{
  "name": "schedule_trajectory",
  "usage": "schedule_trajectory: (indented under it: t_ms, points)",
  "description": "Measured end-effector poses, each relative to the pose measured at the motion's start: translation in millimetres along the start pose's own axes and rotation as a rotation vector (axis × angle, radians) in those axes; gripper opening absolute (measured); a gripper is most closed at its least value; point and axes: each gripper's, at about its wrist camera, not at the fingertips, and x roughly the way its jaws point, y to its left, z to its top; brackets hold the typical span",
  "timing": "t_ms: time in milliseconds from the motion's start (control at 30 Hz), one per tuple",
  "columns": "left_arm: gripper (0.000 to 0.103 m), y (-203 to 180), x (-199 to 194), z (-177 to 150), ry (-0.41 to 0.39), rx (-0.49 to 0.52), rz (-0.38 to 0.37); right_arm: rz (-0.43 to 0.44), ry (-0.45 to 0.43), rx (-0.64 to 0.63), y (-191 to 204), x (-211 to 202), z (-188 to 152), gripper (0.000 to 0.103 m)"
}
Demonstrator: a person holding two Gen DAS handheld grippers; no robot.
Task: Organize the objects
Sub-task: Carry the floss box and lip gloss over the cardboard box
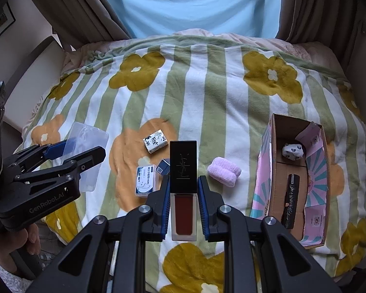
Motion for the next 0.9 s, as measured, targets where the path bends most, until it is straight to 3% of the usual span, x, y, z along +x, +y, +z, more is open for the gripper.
schedule_trajectory:
  t_ms: [233, 433, 633, 900]
  points:
    - [0.052, -13, 1, 19, -0.004, 0.044, -0.01, -0.018, -0.021, 0.047, -19, -10, 3, 0.019]
    - [0.052, -46, 10, 43, -0.007, 0.097, -0.061, -0.065, -0.036, 0.113, -55, -23, -1, 0.02]
    - [0.052, -102, 28, 66, 0.002, 0.183, -0.127, -0.123, -0.029, 0.212, -105, -30, -12, 0.02]
    - [0.052, -190, 83, 83, 0.093, 0.315, -0.232, -0.163, 0.007, 0.321, -167, -16, -33, 0.019]
